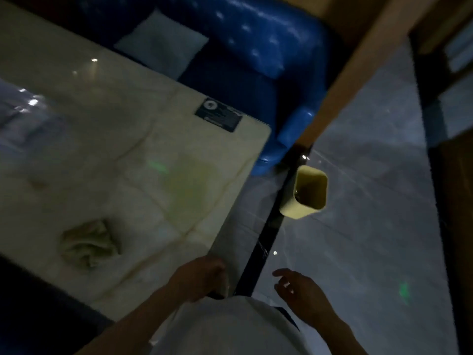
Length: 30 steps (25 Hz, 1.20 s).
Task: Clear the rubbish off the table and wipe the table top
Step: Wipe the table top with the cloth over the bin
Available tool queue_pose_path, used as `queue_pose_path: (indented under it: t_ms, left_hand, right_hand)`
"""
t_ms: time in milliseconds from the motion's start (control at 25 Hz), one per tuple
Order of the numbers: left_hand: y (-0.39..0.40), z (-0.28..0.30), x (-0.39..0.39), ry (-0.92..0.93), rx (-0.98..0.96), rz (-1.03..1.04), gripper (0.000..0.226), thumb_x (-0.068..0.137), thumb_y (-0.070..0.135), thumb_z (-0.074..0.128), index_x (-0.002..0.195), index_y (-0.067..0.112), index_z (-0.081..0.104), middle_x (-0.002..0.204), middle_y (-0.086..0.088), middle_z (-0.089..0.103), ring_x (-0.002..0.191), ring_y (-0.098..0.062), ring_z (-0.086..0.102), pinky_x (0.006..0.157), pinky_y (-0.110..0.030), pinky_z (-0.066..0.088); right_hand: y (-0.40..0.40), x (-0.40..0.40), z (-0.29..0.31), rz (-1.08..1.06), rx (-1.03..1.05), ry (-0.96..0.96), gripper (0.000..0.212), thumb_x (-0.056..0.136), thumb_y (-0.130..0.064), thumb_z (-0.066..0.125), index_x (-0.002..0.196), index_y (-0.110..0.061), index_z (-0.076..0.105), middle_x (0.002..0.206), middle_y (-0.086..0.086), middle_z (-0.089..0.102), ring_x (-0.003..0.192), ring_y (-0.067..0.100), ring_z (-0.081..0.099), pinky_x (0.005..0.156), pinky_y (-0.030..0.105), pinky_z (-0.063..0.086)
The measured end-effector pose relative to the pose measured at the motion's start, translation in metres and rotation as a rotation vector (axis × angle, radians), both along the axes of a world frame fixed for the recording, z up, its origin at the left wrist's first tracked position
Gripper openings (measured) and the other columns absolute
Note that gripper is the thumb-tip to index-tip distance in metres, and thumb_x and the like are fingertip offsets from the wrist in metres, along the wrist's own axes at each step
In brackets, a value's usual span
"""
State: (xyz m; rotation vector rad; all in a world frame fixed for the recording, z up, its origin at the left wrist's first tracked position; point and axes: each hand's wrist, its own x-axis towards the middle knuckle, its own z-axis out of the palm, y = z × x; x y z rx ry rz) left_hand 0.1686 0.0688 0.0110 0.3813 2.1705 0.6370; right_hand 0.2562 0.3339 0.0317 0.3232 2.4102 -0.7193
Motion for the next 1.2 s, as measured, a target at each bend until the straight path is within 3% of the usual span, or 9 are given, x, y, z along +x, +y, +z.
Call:
queue_pose_path:
  t_ms: [120,240,400,760,960,1080,1200]
  left_hand:
    - [-0.013,-0.006,-0.005,0.071,-0.008,0.175,0.043,0.096,0.04,0.047,0.136,0.026,0.049,0.142,0.003,0.05,0.129,-0.018,0.049,0.104,-0.029,0.04]
    - [-0.028,-0.015,0.008,0.149,-0.039,0.341,0.04,0.094,0.048,0.044,0.13,0.034,0.051,0.133,0.007,0.056,0.121,-0.013,0.052,0.099,-0.03,0.045]
    - [-0.031,-0.028,0.028,0.196,-0.091,0.606,0.039,0.091,0.055,0.041,0.124,0.036,0.053,0.123,0.009,0.06,0.111,-0.012,0.057,0.088,-0.027,0.046]
    - [0.041,-0.042,0.03,0.264,-0.29,1.068,0.035,0.089,0.051,0.045,0.118,0.035,0.055,0.12,0.008,0.062,0.104,-0.014,0.061,0.082,-0.029,0.05]
    - [0.064,-0.052,0.028,0.312,-0.373,1.232,0.031,0.089,0.043,0.047,0.114,0.03,0.059,0.116,0.006,0.065,0.1,-0.017,0.064,0.078,-0.032,0.053]
    - [0.034,-0.051,0.015,0.444,-0.478,1.264,0.029,0.091,0.035,0.048,0.112,0.021,0.062,0.112,-0.002,0.067,0.094,-0.022,0.065,0.077,-0.035,0.055]
    - [-0.023,-0.052,-0.011,0.518,-0.596,1.34,0.035,0.088,0.033,0.049,0.116,0.014,0.06,0.115,-0.013,0.063,0.1,-0.034,0.061,0.081,-0.044,0.053]
  right_hand:
    - [-0.002,-0.048,-0.005,0.195,0.006,-0.004,0.032,0.097,-0.04,0.05,0.129,-0.037,0.053,0.116,-0.01,0.064,0.099,0.005,0.06,0.087,0.021,0.05]
    - [-0.01,-0.097,-0.012,0.374,-0.02,-0.026,0.032,0.098,-0.038,0.05,0.13,-0.035,0.054,0.119,-0.008,0.065,0.095,0.001,0.057,0.084,0.016,0.046]
    - [-0.026,-0.157,-0.02,0.593,-0.056,-0.045,0.03,0.098,-0.035,0.047,0.127,-0.032,0.056,0.121,-0.006,0.065,0.103,0.007,0.061,0.091,0.025,0.051]
    - [-0.025,-0.261,-0.035,0.999,-0.039,-0.006,0.031,0.092,-0.042,0.048,0.122,-0.037,0.056,0.121,-0.012,0.067,0.109,0.011,0.063,0.083,0.029,0.051]
    - [-0.03,-0.31,-0.057,1.029,-0.056,0.289,0.027,0.092,-0.036,0.055,0.115,-0.024,0.063,0.113,0.0,0.068,0.105,0.021,0.065,0.082,0.036,0.054]
    - [-0.045,-0.341,-0.07,0.929,-0.023,0.564,0.033,0.089,-0.031,0.062,0.119,-0.016,0.062,0.117,0.009,0.067,0.105,0.031,0.061,0.081,0.04,0.054]
    - [-0.053,-0.375,-0.09,0.843,0.068,0.699,0.042,0.088,-0.031,0.062,0.125,-0.013,0.056,0.126,0.016,0.06,0.113,0.038,0.053,0.085,0.048,0.05]
